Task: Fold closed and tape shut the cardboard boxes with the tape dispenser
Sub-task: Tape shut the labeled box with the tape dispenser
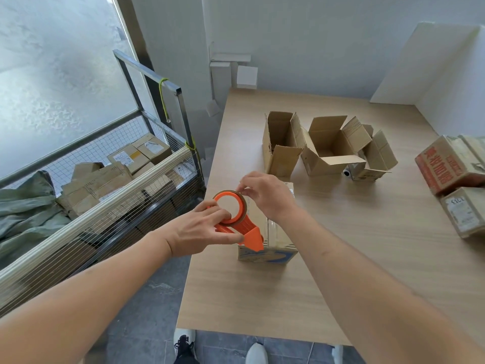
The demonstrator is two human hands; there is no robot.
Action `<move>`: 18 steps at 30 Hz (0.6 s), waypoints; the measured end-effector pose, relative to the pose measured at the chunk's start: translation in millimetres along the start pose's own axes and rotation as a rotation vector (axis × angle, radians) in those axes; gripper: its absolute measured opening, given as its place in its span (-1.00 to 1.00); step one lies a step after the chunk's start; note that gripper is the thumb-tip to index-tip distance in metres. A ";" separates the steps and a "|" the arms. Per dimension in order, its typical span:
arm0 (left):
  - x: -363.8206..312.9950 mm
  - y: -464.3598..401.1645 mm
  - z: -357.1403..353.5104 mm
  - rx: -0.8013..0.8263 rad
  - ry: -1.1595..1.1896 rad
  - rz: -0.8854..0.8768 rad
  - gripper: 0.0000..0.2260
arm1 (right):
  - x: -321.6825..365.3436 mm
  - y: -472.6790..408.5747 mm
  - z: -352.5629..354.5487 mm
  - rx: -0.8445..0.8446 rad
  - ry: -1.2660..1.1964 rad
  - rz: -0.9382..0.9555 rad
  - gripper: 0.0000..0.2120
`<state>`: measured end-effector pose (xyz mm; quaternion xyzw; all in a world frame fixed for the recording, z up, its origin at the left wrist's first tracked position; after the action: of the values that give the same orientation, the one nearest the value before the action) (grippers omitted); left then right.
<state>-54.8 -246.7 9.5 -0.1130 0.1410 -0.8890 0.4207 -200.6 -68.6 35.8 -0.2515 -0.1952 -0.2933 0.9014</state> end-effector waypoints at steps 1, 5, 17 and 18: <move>-0.3 0.8 0.2 -0.012 0.006 -0.005 -0.29 | -0.7 0.5 1.2 -0.002 0.013 0.022 -0.92; 2.9 6.2 4.1 -0.004 0.030 0.056 -0.49 | -6.5 8.2 1.6 -0.018 0.102 0.018 -0.92; 8.2 19.6 16.2 0.007 0.275 0.425 -0.60 | -14.5 44.2 -2.8 0.056 -0.411 -0.478 -0.79; 6.0 18.2 17.4 -0.008 0.299 0.448 -0.61 | -15.3 45.4 -2.3 0.051 -0.497 -0.511 -0.76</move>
<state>-39.9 -265.2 20.0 0.0519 0.2267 -0.7801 0.5809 -183.1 -31.5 10.9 -0.2358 -0.4723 -0.4343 0.7299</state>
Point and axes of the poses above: each hand's wrist, its own y-axis away from the middle knuckle, its own z-axis out of the back of the hand, x = y × z, the point moved 1 cm from there along -y, towards the middle knuckle, and after that the axes turned 10 degrees about -x, right-handed, at the moved point
